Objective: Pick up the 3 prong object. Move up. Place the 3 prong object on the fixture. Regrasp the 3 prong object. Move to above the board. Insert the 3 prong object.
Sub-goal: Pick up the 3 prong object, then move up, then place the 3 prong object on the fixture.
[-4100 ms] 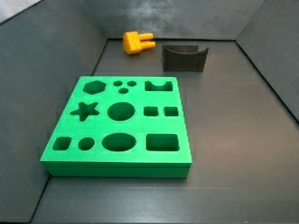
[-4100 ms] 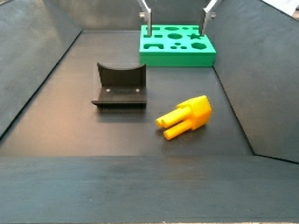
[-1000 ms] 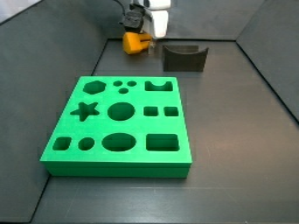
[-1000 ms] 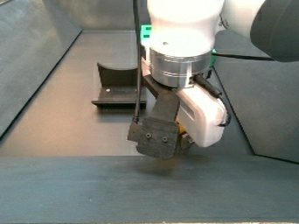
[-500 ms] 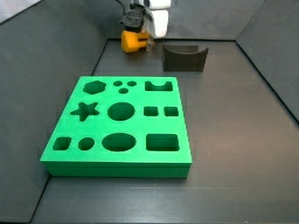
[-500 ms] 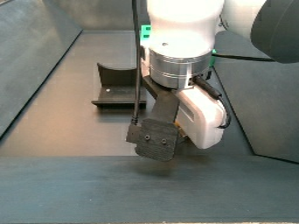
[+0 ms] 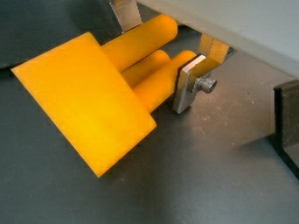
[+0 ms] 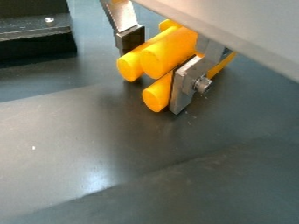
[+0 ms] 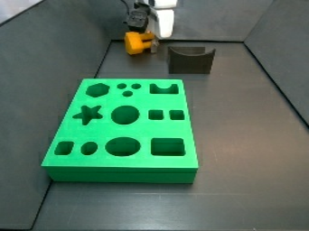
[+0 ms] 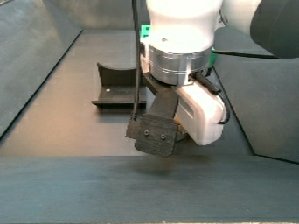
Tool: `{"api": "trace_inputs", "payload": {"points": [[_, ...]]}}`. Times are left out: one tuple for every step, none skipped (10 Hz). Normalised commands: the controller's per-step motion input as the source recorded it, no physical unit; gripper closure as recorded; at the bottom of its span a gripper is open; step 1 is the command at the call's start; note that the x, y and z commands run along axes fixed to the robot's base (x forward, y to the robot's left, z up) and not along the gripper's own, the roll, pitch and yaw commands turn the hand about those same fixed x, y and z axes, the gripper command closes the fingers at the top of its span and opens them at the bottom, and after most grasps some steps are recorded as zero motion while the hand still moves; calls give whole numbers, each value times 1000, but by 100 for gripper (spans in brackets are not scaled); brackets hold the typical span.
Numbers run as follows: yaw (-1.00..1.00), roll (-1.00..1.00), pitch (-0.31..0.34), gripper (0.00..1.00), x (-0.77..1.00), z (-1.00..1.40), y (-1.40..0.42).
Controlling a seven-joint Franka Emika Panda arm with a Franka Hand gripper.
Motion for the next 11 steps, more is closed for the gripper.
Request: {"api": "trace_inputs", "payload": {"points": [[0,0,0,100,0,0,0],[0,0,0,100,0,0,0],[0,0,0,100,0,0,0],[0,0,0,100,0,0,0],[0,0,0,100,0,833,0],[42,-13,8,100,5,803,-54],[45,-15,20,100,-8,736,-53],[40,-10,30,100,-11,502,-29],[37,-6,31,100,-11,391,-22],[0,0,0,100,0,1000,0],[-2,6,3,100,-5,1000,1]]}}
